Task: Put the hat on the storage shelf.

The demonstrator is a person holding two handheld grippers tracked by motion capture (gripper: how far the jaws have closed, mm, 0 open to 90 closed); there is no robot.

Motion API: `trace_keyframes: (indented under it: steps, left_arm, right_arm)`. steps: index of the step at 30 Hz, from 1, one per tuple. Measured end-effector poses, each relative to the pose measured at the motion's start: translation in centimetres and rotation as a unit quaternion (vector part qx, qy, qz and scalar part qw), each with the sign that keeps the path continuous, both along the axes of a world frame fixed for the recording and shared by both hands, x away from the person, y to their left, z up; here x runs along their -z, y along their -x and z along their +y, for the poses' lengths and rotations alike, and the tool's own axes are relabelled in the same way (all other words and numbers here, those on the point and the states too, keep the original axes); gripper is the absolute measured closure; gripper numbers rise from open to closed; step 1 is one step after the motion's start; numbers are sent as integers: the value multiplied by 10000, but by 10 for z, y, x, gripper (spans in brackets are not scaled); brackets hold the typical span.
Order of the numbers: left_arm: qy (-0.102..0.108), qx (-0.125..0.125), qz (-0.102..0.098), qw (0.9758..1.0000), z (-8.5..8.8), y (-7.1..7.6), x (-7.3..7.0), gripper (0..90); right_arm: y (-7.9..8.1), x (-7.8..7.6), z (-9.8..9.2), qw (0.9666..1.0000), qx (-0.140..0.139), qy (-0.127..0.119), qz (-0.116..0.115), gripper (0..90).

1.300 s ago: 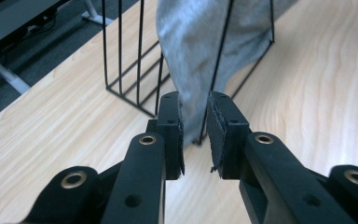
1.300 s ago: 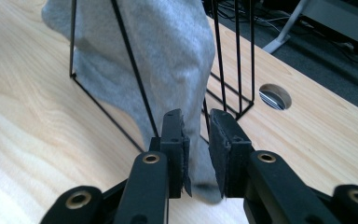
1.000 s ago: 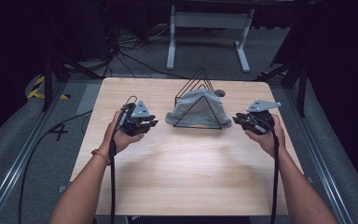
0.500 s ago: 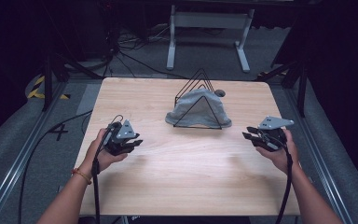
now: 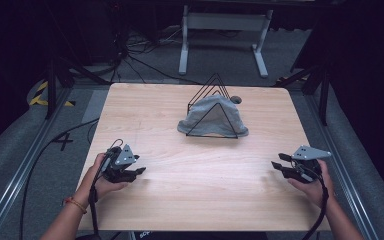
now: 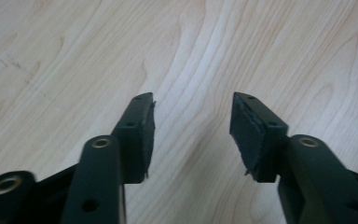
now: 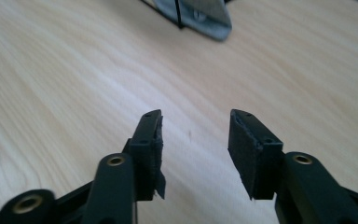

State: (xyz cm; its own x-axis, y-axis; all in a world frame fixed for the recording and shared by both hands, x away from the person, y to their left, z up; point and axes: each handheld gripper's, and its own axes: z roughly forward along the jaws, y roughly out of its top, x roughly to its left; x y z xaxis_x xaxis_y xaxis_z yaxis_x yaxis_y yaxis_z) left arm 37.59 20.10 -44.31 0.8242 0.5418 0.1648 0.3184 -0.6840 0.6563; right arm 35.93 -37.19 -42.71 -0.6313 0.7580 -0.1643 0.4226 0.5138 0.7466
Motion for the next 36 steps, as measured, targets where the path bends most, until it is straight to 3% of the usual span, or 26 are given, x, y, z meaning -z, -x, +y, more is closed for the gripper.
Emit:
trace_keyframes:
  steps: [4,7,9,13,17,22,36]
  left_arm:
    - [122,-179,106,9997,6,5,12,325]
    - [211,-211,257,9992,11,10,21,278]
    - [236,-228,311,9990,13,13,26,256]
    - [665,-228,426,9966,21,21,35,238]
    - [856,-310,469,9947,26,25,39,210]
    - [826,-439,541,9941,25,26,38,190]
    - [809,-536,505,9940,25,26,39,156]
  right_arm:
    - [11,13,-11,9998,72,-103,163,447]
    - [19,23,-17,9986,110,-351,376,401]
    - [21,28,-19,9984,138,-326,450,383]
    - [25,38,-22,9971,324,-462,501,320]
    - [27,40,-22,9970,366,-516,451,277]
    - [26,40,-22,9965,453,-519,464,243]
    - [26,40,-22,9962,553,-480,481,218]
